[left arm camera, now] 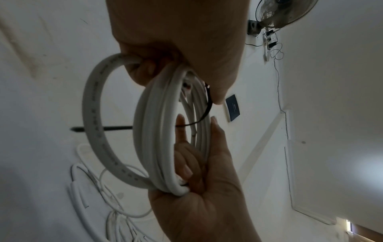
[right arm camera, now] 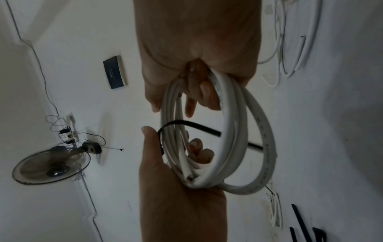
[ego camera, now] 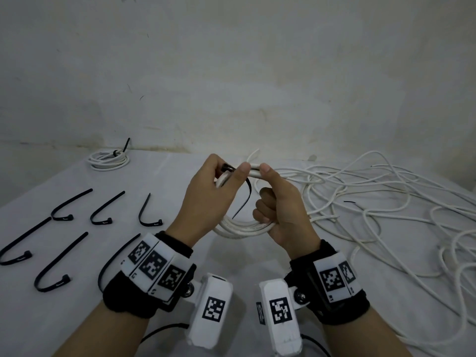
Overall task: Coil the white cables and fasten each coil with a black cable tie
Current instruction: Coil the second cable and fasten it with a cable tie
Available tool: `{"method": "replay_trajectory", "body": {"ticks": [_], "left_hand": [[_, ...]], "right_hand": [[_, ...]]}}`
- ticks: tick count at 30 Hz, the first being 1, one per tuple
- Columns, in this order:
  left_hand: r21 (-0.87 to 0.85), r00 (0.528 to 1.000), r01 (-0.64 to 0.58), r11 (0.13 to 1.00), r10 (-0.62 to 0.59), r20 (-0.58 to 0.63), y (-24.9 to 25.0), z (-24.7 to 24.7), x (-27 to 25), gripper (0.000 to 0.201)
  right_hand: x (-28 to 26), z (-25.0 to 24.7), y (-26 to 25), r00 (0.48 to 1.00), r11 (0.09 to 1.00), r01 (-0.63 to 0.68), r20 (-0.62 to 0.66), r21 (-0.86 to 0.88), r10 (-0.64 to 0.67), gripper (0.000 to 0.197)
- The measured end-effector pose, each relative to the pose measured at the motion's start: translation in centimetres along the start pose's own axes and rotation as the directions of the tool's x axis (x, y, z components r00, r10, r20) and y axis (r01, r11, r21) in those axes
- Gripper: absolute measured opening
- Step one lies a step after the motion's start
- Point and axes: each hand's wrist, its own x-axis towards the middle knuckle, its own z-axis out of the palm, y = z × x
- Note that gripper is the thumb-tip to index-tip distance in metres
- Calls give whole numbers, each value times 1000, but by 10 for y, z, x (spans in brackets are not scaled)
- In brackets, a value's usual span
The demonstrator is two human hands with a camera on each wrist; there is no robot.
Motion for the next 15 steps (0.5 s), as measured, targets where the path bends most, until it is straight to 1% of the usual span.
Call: {"method": "replay_trajectory", "body": {"ticks": [2, 4, 7, 11, 13, 14, 15], "left_hand": [[-12, 1000, -3, 1000, 3, 8, 0, 1, 0, 46], [-13, 1000, -6, 1000, 6, 18, -1, 1, 0, 38], [0, 999, -45, 999, 45, 25, -3, 0, 1, 37], [14, 992, -85, 996, 83, 91, -2, -1, 1, 37], [-5, 991, -59, 998, 60, 120, 0, 0, 3, 43], [-18, 991, -35, 999, 37, 132, 0, 0, 4, 42], [-36, 989, -16, 999, 21, 144, 0, 1, 4, 36]], "right_hand": [[1, -1, -1, 1000, 1000, 11, -5, -11, -11, 35], [1, -1, -2, 1000, 999, 27, -10, -37, -27, 35], [0, -1, -3, 998, 995, 51, -17, -80, -52, 28], [0, -1, -2, 998, 994, 57, -25, -88, -59, 26], [1, -1, -2, 997, 994, 63, -27, -87, -65, 29], [1, -1, -2, 997, 993, 70, -28, -95, -73, 31], [1, -1, -2, 996, 991, 78, -29, -105, -82, 32]]}}
